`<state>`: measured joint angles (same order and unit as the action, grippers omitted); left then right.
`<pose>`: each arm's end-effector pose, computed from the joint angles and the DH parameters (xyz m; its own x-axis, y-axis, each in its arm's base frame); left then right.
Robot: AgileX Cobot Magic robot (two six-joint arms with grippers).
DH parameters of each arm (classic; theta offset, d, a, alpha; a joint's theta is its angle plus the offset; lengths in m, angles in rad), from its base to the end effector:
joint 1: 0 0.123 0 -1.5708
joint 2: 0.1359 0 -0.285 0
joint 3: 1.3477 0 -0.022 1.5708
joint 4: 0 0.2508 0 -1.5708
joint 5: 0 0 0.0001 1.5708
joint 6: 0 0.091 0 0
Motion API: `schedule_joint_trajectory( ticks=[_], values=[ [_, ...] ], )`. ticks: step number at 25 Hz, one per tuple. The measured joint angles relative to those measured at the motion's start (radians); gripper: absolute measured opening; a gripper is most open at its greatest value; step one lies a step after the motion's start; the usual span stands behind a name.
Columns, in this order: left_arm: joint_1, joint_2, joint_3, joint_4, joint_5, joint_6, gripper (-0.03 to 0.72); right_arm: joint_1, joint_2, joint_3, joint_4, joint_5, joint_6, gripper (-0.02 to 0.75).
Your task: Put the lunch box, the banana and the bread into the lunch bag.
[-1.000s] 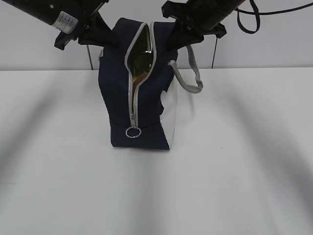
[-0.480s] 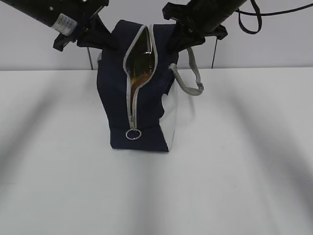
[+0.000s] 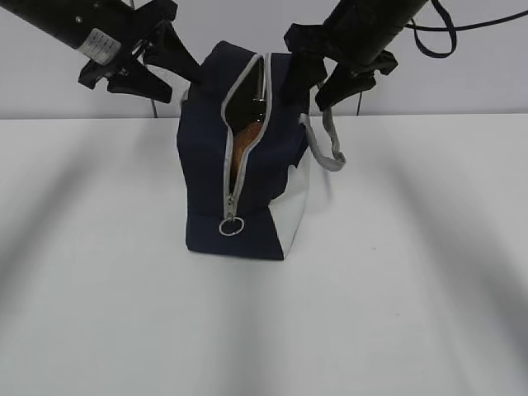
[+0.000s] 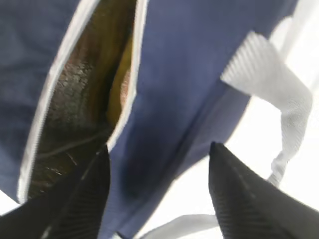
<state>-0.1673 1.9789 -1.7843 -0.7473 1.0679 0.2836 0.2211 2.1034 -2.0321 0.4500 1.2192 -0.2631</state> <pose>0.4213 -0.1261 0.2990 -0.8988 0.0410 -0.4364 0.3144 0.7541 -0.5767 0.4402 0.1370 0.2962 -0.8583 -0.2847 -0.4269 -0.4427 0.8316 0.3354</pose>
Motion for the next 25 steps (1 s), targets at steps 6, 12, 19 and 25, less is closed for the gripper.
schedule_joint_trajectory(
  ticks=[6,12,19,25],
  values=[
    [0.027,-0.058,0.0,0.006,0.018,0.0,0.494,0.0,-0.077,0.0,-0.134,0.014,0.055,0.47],
    [0.038,-0.151,0.0,0.073,0.118,-0.011,0.498,0.0,-0.188,-0.006,-0.221,0.025,0.131,0.471],
    [0.038,-0.268,0.0,0.232,0.173,-0.08,0.498,0.024,-0.306,0.021,-0.259,0.031,0.19,0.471],
    [0.038,-0.387,0.044,0.269,0.176,-0.088,0.497,0.113,-0.459,0.185,-0.366,0.035,0.192,0.471]
  ],
)
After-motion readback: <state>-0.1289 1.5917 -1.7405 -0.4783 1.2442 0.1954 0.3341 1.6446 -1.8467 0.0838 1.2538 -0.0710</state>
